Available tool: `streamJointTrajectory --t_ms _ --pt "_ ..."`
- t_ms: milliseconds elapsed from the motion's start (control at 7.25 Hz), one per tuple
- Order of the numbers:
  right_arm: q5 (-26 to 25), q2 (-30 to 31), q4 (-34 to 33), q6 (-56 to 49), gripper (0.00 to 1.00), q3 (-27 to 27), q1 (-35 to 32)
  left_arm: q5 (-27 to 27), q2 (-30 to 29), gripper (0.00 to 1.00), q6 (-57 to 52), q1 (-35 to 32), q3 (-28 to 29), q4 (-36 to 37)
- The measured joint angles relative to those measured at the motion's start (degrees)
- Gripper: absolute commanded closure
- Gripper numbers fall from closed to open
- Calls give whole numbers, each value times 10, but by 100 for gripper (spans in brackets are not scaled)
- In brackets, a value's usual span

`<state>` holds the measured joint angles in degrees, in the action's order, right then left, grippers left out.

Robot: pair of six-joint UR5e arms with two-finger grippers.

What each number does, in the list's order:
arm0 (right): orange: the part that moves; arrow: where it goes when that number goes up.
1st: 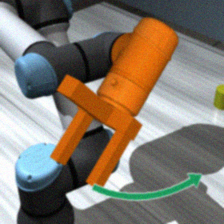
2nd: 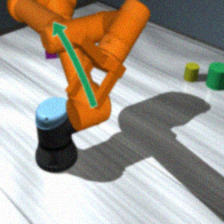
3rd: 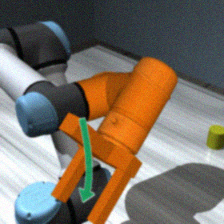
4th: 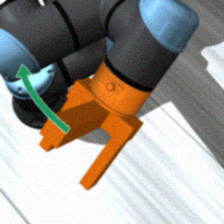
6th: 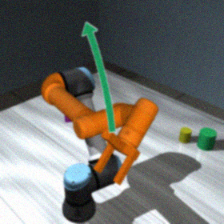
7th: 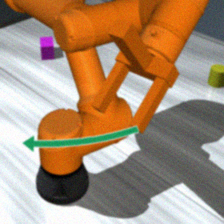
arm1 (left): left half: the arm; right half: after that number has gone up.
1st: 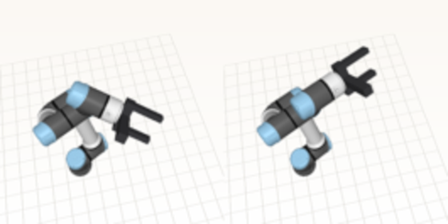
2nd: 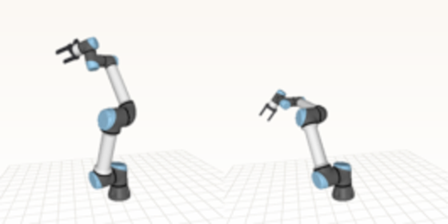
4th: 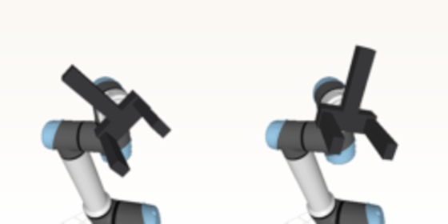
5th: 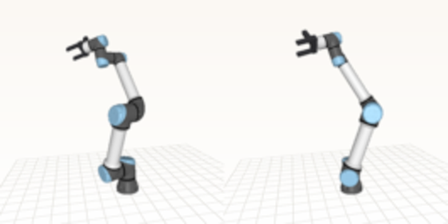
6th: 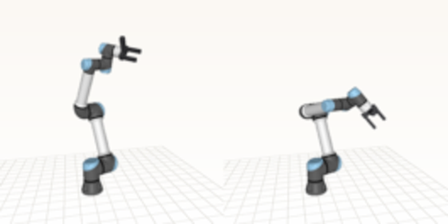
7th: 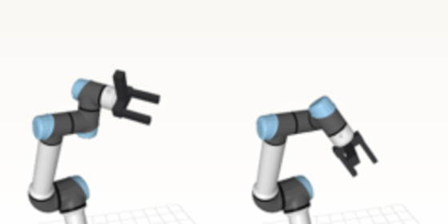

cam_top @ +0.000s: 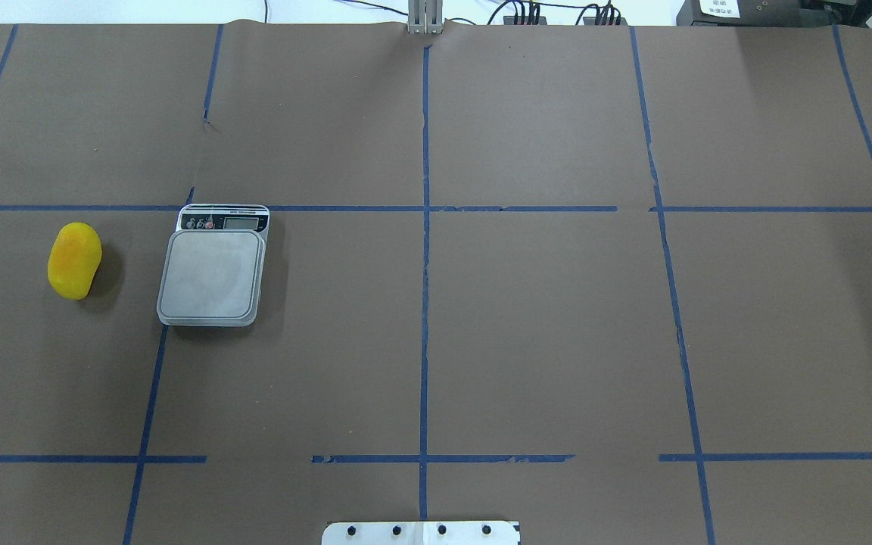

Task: Weigh mango
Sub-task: 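Reach the left gripper down to the yellow mango and close on it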

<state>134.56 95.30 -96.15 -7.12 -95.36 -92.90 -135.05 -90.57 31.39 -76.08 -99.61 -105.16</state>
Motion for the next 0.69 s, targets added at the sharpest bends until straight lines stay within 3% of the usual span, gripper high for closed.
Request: streamJointTrajectory --t_ms 414,690 --pt "0 0 0 0 0 0 0 72 -7 0 143 135 32 -136" --pt "0 0 0 0 0 0 0 98 -33 0 192 194 71 -181"
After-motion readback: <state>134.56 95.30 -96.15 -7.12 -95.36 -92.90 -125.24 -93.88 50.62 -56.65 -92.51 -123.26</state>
